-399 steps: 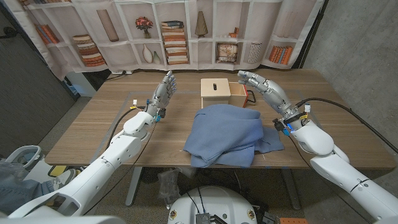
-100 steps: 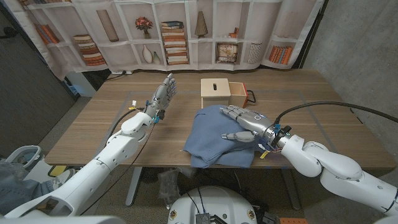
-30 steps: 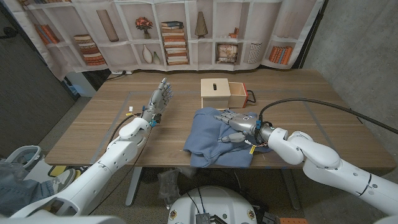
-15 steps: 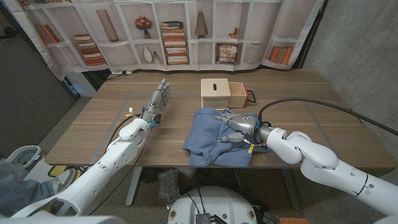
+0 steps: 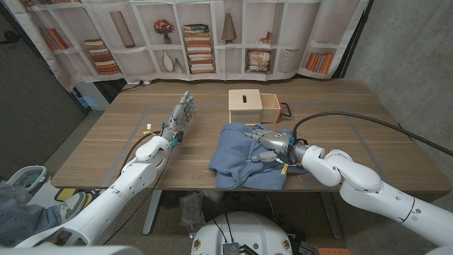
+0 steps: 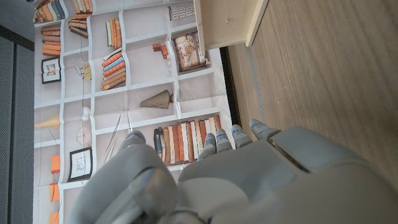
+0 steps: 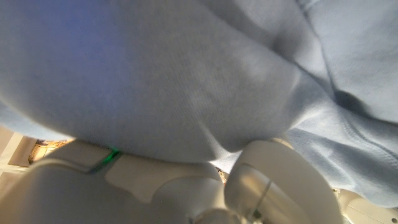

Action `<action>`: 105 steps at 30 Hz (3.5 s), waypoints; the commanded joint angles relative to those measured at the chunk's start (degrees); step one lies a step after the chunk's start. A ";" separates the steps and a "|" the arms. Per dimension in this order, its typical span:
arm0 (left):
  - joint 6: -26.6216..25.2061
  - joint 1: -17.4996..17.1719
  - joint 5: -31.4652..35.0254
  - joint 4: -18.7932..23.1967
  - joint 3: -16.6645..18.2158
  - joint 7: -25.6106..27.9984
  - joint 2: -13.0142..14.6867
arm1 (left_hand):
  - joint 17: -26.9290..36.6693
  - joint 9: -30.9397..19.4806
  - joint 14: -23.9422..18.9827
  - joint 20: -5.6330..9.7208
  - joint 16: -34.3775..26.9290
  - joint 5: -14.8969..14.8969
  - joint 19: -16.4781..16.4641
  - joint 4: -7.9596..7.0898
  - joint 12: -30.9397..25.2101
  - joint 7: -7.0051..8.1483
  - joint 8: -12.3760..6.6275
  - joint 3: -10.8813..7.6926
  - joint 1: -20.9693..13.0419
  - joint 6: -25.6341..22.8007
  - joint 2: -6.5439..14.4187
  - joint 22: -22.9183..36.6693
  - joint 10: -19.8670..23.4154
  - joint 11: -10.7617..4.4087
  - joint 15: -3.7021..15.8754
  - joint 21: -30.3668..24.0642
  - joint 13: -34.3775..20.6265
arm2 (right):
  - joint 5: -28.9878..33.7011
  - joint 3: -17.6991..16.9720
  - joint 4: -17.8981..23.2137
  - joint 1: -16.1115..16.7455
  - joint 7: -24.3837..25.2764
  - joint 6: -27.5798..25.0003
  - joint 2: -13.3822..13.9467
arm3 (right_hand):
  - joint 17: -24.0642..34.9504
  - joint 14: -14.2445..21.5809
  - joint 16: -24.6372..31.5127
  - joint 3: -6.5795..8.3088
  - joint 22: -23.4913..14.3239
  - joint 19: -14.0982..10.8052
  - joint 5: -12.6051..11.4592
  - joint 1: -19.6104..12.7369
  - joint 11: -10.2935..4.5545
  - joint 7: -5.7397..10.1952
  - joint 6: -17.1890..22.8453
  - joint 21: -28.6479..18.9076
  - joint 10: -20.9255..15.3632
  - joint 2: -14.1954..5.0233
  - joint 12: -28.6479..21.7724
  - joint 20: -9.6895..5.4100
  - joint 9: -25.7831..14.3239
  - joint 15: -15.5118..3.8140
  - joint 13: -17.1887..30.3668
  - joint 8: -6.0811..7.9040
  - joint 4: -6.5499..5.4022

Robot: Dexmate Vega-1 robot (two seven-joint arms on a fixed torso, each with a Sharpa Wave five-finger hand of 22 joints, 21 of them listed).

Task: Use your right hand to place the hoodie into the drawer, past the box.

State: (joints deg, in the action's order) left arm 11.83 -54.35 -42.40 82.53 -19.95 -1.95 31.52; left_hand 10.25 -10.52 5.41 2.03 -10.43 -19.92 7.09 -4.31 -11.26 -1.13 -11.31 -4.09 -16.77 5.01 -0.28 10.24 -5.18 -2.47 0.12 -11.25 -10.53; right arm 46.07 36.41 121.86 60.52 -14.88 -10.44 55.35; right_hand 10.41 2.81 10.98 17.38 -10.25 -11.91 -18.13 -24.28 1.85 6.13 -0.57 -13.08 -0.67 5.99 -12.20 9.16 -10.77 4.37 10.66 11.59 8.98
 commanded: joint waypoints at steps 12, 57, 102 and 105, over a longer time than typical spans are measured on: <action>0.72 -0.98 -0.26 0.77 0.29 0.36 0.04 | 0.30 -0.19 0.31 0.92 -0.34 0.17 0.66 -0.10 -0.22 0.10 0.00 0.41 -0.41 0.06 0.18 0.19 -0.35 0.20 -0.10 -0.22 -0.20 | 1.20 1.60 -1.11 -0.68 -0.70 -1.70 -0.15 | 0.42 8.40 2.04 0.50 -0.72 -7.89 -1.55 -2.60 -0.58 1.00 5.67 -2.25 -5.44 -0.15 -1.99 -2.43 -0.33 -2.92 0.26 1.52 -0.45; 0.89 -1.39 -0.31 0.95 0.22 0.41 -0.04 | 0.30 -0.20 0.39 0.66 -0.35 0.27 0.85 -0.10 -0.20 0.15 0.02 0.81 -0.56 0.12 0.36 0.20 -0.47 -0.07 -0.05 -0.21 -0.20 | 3.13 2.15 -3.60 -0.71 4.99 0.79 -0.73 | 1.86 24.54 4.04 4.05 -1.53 -24.20 -2.06 -16.19 -6.41 4.33 21.06 -7.29 -17.85 -3.11 -4.94 -13.28 -0.54 -11.87 0.46 4.22 0.26; 1.98 -2.44 -0.66 1.17 0.76 0.43 -0.08 | 0.30 -0.20 0.42 0.49 -0.37 0.35 0.94 -0.10 -0.23 0.22 0.01 1.18 -0.69 0.10 0.54 0.20 -0.45 -0.09 0.00 -0.23 -0.20 | 1.14 1.11 -6.76 0.76 16.59 5.44 -1.93 | 21.08 41.38 15.91 0.28 -12.22 -31.45 8.15 -49.23 -9.98 2.19 45.58 -25.23 -36.83 -14.71 -12.63 -22.14 -5.58 -17.85 2.74 9.94 0.49; 2.00 -2.50 -0.70 1.24 0.78 0.38 -0.05 | 0.30 -0.20 0.45 0.51 -0.36 0.35 0.94 -0.11 -0.20 0.21 0.01 1.21 -0.70 0.11 0.55 0.20 -0.53 -0.08 0.00 -0.23 -0.20 | 1.16 1.02 -6.73 0.84 16.94 5.42 -1.97 | 21.60 41.66 16.09 0.12 -12.81 -31.55 8.11 -49.93 -9.92 1.95 45.68 -26.18 -37.64 -14.81 -12.93 -22.20 -5.78 -17.86 2.82 9.92 0.47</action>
State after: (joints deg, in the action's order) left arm 13.58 -56.42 -43.00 83.15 -19.46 -1.70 31.22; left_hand 10.25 -10.52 5.41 2.05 -10.43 -19.70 7.72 -4.41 -11.26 -1.13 -11.31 -3.24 -17.08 5.01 0.02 10.24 -5.18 -2.47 0.12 -11.26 -10.53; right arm 47.57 37.80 115.27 61.05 -0.43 -5.70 53.71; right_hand 31.43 41.91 26.62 17.19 -22.48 -42.75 -9.90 -41.58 -6.39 4.79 35.54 -38.41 -35.53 22.96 -24.56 -4.51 -11.45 -2.15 13.23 21.36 8.77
